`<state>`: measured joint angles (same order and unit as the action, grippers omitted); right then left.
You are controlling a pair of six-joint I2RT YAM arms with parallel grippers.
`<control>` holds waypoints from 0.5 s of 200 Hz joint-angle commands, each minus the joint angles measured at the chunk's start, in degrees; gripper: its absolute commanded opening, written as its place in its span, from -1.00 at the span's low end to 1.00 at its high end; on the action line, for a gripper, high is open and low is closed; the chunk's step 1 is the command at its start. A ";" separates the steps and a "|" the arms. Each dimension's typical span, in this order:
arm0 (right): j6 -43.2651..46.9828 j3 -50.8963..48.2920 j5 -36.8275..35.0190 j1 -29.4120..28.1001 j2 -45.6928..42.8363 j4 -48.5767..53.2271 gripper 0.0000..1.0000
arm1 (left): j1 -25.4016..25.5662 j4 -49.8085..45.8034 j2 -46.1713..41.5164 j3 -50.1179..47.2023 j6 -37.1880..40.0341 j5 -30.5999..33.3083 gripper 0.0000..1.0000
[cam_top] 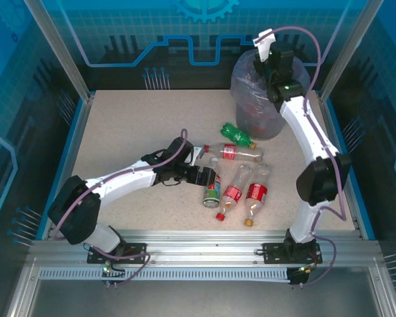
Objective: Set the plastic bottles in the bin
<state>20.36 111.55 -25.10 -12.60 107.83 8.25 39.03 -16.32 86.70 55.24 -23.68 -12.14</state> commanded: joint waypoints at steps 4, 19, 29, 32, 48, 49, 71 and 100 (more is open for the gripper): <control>1.46 6.76 -1.90 2.71 5.00 0.63 -0.78 | 1.31 -3.03 1.11 1.45 -0.14 2.82 0.85; -0.37 9.56 -0.72 4.00 8.07 4.20 -0.78 | 1.71 -3.68 1.29 1.45 -0.26 3.69 0.83; -1.52 10.33 0.19 4.74 9.47 5.66 -0.78 | 1.77 -3.61 1.27 1.23 -0.37 3.64 0.81; -1.79 10.35 0.41 4.97 9.77 6.02 -0.78 | 1.77 -3.53 1.28 1.19 -0.32 3.62 0.81; -3.29 10.44 1.77 5.79 11.44 7.77 -0.78 | 1.89 -2.92 1.24 1.18 -0.64 2.91 0.78; -3.34 10.44 1.79 5.86 11.52 7.93 -0.78 | 1.87 -2.80 1.26 1.18 -0.65 2.82 0.78; -5.09 10.49 3.03 6.74 13.31 9.76 -0.77 | 2.00 -1.97 1.80 1.33 -1.12 2.06 0.77; -6.12 11.08 4.54 7.51 15.29 11.44 -0.74 | 2.20 -2.14 2.80 1.93 -1.03 1.67 0.77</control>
<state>16.49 119.77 -22.83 -5.78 121.16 17.19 40.66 -17.91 88.16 55.48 -24.10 -9.85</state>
